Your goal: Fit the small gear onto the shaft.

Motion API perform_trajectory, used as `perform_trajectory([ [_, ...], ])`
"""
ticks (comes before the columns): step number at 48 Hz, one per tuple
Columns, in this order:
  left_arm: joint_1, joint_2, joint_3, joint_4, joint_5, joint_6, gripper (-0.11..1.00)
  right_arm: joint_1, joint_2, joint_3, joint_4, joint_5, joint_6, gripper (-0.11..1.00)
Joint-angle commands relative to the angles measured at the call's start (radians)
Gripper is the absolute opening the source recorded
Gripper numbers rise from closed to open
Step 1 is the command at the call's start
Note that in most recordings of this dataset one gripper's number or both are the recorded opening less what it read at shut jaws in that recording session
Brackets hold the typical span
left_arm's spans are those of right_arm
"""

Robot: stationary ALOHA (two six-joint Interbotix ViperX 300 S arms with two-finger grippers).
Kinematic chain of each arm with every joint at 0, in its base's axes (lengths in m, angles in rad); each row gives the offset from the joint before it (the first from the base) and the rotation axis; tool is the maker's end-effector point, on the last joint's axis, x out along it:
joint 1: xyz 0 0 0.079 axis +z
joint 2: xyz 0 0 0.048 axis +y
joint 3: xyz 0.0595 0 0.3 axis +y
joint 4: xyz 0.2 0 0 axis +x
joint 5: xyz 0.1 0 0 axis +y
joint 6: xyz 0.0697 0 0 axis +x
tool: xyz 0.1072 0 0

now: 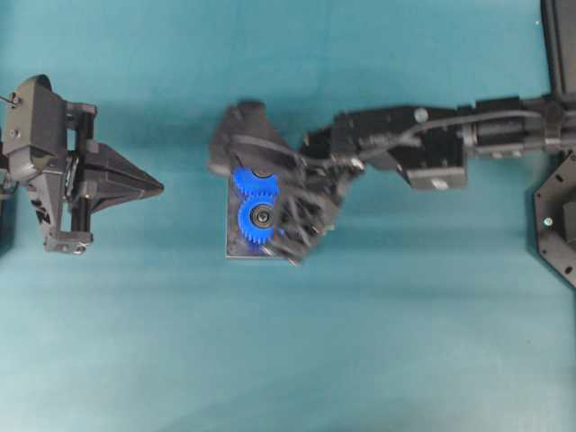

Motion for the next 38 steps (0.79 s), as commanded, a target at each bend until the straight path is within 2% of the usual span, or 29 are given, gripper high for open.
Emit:
perform_trajectory([
  [1, 0.002, -0.002, -0.012, 0.003, -0.009, 0.002, 0.0, 0.006, 0.006, -0.049, 0.002, 0.003, -0.02, 0.0],
  [23, 0.002, -0.002, -0.003, 0.003, -0.011, 0.002, 0.0, 0.028, 0.104, -0.067, 0.005, 0.003, -0.023, 0.0],
  [38, 0.002, -0.005, -0.003, 0.003, -0.014, 0.003, 0.0, 0.002, 0.075, -0.132, -0.017, 0.003, -0.023, 0.0],
])
